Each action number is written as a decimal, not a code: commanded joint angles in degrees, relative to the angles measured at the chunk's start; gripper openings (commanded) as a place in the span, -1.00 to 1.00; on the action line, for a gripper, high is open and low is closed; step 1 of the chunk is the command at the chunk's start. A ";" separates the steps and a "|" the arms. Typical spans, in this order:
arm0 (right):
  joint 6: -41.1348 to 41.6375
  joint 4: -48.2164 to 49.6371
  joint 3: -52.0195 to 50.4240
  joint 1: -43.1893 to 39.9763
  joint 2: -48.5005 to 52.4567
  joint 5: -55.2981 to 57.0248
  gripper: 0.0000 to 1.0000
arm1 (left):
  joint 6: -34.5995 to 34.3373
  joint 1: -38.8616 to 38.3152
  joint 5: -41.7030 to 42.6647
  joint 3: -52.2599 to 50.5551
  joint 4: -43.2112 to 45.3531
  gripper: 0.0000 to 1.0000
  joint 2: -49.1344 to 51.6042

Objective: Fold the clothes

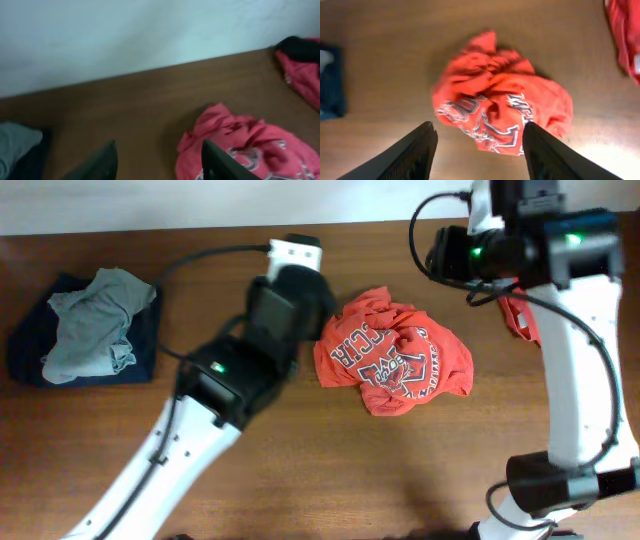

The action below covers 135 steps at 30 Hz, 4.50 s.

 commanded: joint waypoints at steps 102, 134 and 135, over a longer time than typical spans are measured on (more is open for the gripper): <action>-49.86 -2.47 24.13 43.01 -18.75 -14.32 -0.92 | 1.68 39.43 43.21 0.81 3.02 -0.03 8.44; -52.96 -3.72 23.45 15.04 -9.84 -21.62 -0.92 | 19.74 35.69 53.13 0.79 -10.69 -0.03 12.37; -52.96 -4.00 23.45 12.90 -9.42 -24.20 -0.92 | 19.74 35.76 53.18 0.79 -11.06 -0.03 13.25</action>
